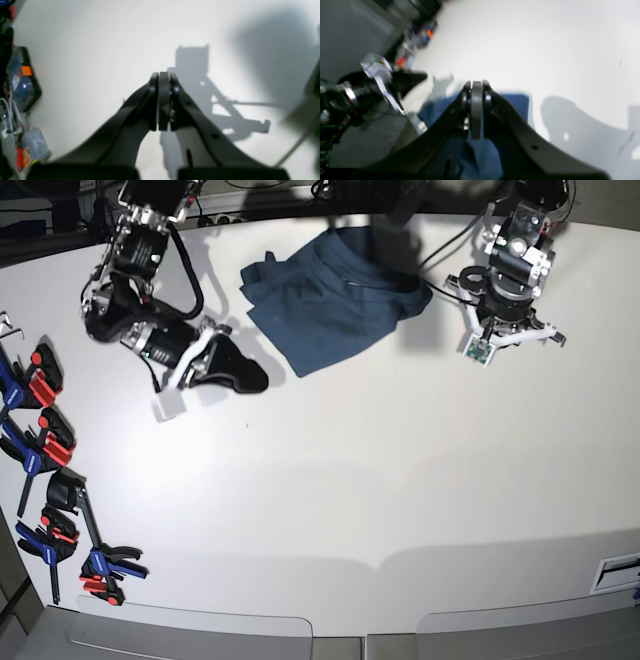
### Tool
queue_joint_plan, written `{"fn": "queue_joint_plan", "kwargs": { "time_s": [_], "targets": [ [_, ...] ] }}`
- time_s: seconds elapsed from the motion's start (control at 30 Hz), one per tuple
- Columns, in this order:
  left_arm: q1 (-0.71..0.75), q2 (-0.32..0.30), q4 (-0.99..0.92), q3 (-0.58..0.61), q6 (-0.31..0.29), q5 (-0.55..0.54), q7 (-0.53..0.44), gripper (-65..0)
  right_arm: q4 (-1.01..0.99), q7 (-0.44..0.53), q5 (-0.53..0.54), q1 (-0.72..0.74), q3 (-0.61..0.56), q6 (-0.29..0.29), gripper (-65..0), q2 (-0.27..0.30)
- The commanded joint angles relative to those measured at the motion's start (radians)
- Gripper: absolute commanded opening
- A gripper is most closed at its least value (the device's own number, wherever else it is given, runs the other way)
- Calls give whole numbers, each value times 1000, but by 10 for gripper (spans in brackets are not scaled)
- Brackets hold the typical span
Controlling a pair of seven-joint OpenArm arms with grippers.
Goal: Fold the T-shirt properly
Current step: 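Release the sleeve end and raise the right gripper, then grasp the folded shirt's edges with both grippers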
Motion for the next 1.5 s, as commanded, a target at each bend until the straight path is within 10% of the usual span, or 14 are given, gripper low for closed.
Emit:
{"fn": "queue_joint_plan", "kwargs": {
  "time_s": [0.0,0.83,1.47],
  "targets": [
    [-5,-6,21,-5,10,0,-28,-650,17,19,39,-4,-1,6,-650,6],
    [-5,-6,46,-5,1,-73,-40,-650,32,19,-163,-146,-441,6,-650,0],
    [216,26,241,-5,-414,-640,-27,-650,223,197,-377,-146,-76,5,-650,0]
  ]
}}
